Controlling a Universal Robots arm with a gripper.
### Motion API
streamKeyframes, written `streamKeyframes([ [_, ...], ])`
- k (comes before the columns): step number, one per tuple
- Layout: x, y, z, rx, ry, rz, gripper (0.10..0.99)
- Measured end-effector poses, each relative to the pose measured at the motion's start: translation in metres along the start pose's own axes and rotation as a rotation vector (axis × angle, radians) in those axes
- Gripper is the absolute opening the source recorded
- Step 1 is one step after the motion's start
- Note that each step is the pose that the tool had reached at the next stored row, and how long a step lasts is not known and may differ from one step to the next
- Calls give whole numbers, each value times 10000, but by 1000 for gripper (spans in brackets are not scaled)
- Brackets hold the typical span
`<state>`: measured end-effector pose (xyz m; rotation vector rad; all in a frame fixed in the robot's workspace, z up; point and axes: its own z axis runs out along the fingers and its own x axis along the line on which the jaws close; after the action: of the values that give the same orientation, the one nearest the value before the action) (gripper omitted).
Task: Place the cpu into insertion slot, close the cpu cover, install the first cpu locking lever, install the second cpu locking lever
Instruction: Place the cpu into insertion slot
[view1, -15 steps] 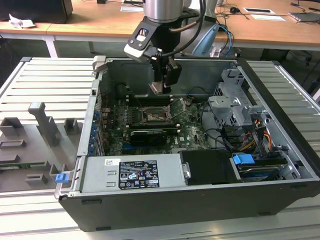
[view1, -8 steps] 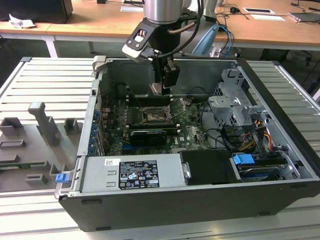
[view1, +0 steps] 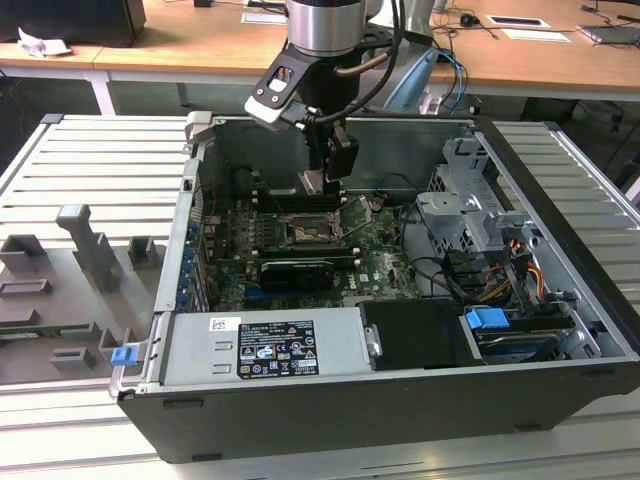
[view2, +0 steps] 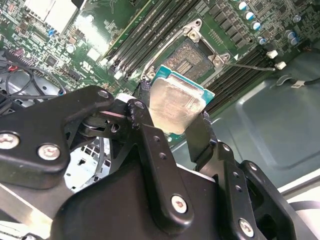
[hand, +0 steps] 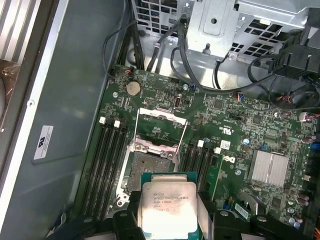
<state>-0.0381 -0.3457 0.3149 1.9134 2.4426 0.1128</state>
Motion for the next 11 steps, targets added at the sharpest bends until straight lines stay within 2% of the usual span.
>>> streamKeyframes([
  [6, 0, -2, 25, -4, -24, 290, 529],
  [11, -1, -4, 43, -12, -63, 779, 529],
])
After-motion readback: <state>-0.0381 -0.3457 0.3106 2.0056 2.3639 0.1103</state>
